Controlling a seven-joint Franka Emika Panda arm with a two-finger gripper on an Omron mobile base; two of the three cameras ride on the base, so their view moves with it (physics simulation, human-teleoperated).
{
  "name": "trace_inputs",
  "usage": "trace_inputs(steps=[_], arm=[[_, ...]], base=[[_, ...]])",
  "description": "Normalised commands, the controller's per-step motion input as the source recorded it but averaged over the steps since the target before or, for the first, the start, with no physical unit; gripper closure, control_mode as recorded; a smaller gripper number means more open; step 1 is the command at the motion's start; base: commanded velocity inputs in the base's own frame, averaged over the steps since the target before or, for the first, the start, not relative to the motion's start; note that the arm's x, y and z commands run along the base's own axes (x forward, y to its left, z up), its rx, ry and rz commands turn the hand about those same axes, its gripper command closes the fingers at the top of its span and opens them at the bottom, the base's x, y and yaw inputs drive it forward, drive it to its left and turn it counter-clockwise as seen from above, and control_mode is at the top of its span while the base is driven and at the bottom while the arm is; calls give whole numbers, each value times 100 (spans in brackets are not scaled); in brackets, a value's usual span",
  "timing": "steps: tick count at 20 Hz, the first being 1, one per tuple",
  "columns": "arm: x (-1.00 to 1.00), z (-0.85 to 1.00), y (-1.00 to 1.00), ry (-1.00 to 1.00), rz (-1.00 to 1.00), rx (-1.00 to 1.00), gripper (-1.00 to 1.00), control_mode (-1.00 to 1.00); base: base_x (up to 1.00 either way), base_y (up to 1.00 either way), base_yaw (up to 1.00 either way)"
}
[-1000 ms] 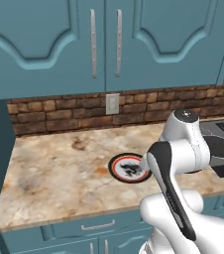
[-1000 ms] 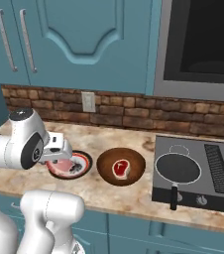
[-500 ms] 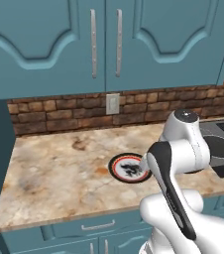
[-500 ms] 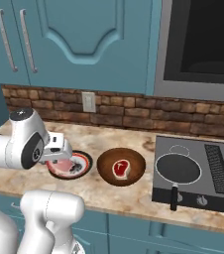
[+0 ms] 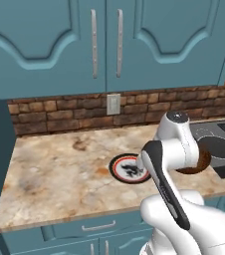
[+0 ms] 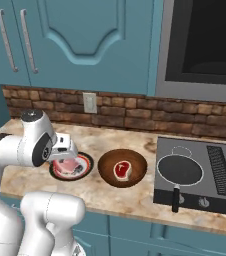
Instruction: Place one of the steaks on the plate and the other in the bowl. Then place the bowl in the fridge.
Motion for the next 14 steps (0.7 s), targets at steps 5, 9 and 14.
trace_inputs(steps=[5, 9, 14], arm=[[44, -34, 17, 0, 0, 0, 100, -100], [56, -27, 14, 1, 0, 0, 100, -100], [60, -27, 1, 0, 0, 0, 100, -100]], base=[[0, 0, 0], [0, 0, 0], [0, 0, 0]])
